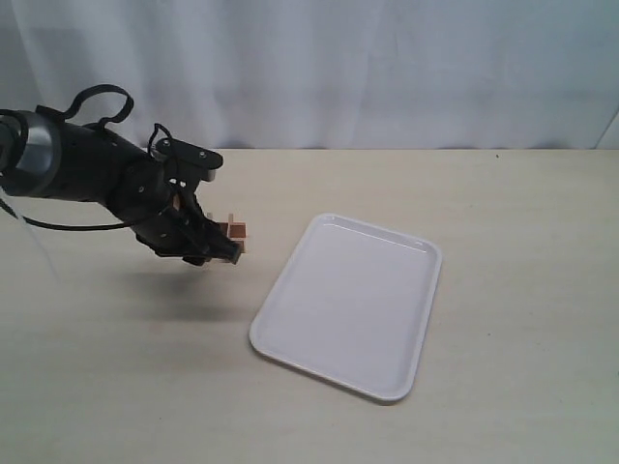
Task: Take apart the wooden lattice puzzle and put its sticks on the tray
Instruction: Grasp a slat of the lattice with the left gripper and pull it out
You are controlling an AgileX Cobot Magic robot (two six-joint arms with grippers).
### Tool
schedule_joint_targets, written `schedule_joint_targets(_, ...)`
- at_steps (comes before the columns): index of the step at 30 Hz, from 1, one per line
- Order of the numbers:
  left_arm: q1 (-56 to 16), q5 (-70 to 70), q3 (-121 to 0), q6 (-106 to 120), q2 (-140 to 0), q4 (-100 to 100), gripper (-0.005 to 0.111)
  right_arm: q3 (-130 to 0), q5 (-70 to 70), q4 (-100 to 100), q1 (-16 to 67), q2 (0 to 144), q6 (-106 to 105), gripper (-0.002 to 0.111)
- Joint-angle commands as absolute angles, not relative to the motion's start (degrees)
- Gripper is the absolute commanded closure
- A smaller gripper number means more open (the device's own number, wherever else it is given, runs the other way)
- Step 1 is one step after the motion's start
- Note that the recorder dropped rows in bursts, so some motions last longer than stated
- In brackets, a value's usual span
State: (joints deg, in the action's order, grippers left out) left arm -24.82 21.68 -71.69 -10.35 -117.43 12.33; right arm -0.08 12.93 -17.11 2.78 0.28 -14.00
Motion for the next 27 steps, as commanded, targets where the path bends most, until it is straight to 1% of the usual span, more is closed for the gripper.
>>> schedule_joint_targets(1, -24.98, 18.91, -72.19, -12.15, -117.92, 12.81, 0.06, 0.0, 13.17, -17.1, 2.82, 0.0, -14.17, 0.104)
schedule_joint_targets(13, -24.72, 15.22, -72.19, -12.15, -120.42, 12.93, 0.06, 0.0, 13.17, -17.1, 2.82, 0.0, -14.17, 0.104)
schedule_joint_targets(19, -24.72, 14.4, -72.19, -12.23, -120.95, 12.93, 0.071, 0.0, 13.17, -17.1, 2.82, 0.0, -14.17, 0.104)
schedule_joint_targets(27, -24.72, 14.44, -72.19, -12.23, -121.66, 13.16, 0.07, 0.0, 13.17, -17.1, 2.82, 0.0, -14.17, 0.104)
